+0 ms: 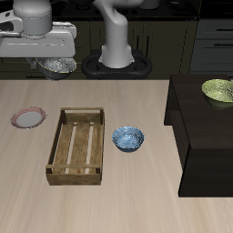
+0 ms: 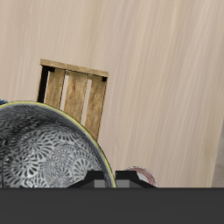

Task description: Place the black bowl on the plate

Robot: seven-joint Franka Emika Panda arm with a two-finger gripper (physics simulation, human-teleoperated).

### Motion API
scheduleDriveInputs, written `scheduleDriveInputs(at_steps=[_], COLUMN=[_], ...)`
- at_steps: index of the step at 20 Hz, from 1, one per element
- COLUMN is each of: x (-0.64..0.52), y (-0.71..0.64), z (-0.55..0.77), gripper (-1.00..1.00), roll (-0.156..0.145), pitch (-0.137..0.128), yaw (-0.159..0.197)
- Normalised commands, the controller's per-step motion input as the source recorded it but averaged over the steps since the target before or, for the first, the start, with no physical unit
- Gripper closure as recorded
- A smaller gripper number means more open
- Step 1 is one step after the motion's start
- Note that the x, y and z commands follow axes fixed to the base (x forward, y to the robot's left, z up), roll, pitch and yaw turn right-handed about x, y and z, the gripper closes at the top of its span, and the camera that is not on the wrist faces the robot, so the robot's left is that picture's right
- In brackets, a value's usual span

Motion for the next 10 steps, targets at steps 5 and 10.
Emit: scheduleDriveInputs(at_steps=[5, 10], x=[-0.25, -0.30], y=[-0.36, -0.34], z=[-0.01, -0.01], gripper=[1.00, 1.00], roll=[-0.026, -0.031], pitch=[-0.008, -0.019], yaw=[-0.015, -0.026])
